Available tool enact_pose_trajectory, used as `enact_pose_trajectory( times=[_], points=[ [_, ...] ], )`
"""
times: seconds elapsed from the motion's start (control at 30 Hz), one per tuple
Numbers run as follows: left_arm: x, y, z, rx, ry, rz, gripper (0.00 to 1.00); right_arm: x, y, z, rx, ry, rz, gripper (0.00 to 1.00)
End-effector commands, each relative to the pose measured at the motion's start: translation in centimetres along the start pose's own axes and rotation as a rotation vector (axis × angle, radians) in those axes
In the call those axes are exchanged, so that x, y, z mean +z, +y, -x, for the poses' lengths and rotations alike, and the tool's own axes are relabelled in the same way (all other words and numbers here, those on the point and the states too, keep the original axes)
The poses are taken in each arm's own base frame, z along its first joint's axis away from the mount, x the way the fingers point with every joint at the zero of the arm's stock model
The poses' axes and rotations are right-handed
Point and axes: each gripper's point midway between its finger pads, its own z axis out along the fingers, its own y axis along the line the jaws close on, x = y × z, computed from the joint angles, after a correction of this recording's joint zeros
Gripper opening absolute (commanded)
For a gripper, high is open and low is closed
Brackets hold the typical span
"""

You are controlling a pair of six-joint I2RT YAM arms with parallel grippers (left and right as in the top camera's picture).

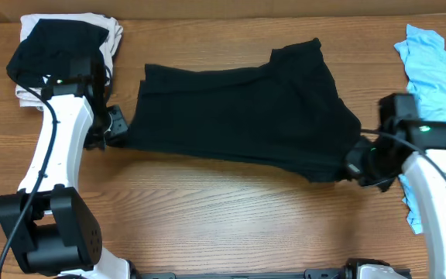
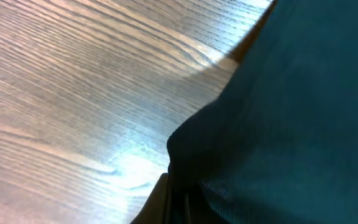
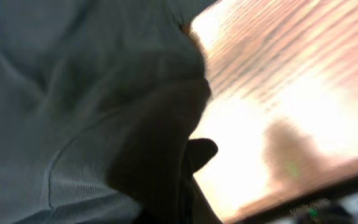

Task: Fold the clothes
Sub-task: 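Lift the bottom hem and fold it up toward the collar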

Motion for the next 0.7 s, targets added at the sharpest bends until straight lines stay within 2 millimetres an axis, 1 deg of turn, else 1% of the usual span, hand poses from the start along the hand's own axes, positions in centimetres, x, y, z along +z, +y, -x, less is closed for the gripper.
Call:
enact_pose_trajectory(
  times=[0.0, 0.13, 0.17, 0.23, 0.33, 0.4, 0.47, 0.53, 0.67],
  points=[
    [-1.7, 1.6, 0.9, 0.016, -0.038, 0.063, 0.04, -2.4, -1.4, 1.5, -0.045, -0.071, -0.043, 0.04],
    [-1.7, 2.1, -0.6, 0.030, 0.024, 0.082, 0.04, -2.7, -1.6, 0.6, -0.042, -0.047, -0.045, 0.04],
    [-1.8, 2.4, -1.3, 0.036, 0.053, 0.093, 0.04, -3.0, -1.7, 0.2, -0.042, -0.047, -0.037, 0.04],
    [-1.9, 2.9, -2.0, 0.041, 0.080, 0.117, 0.04, -3.8, -1.6, -0.5, -0.046, -0.060, -0.004, 0.04],
    [-2.0, 3.4, -2.6, 0.046, 0.104, 0.141, 0.04, -5.1, -2.0, -1.4, -0.055, -0.102, 0.024, 0.04],
    [-1.9, 3.3, -2.5, 0.045, 0.097, 0.139, 0.04, -5.8, -2.2, -1.6, -0.076, -0.135, 0.036, 0.04],
    [-1.5, 3.2, -2.0, 0.041, 0.076, 0.134, 0.04, -6.0, -2.9, -1.1, -0.074, -0.174, -0.001, 0.04],
    [-0.9, 2.9, -1.6, 0.037, 0.054, 0.127, 0.04, -5.9, -3.1, -0.2, -0.077, -0.201, -0.030, 0.04],
    [0.5, 2.4, -1.3, 0.031, 0.034, 0.106, 0.04, -4.7, -1.6, 2.4, -0.125, -0.221, -0.024, 0.04]
  ],
)
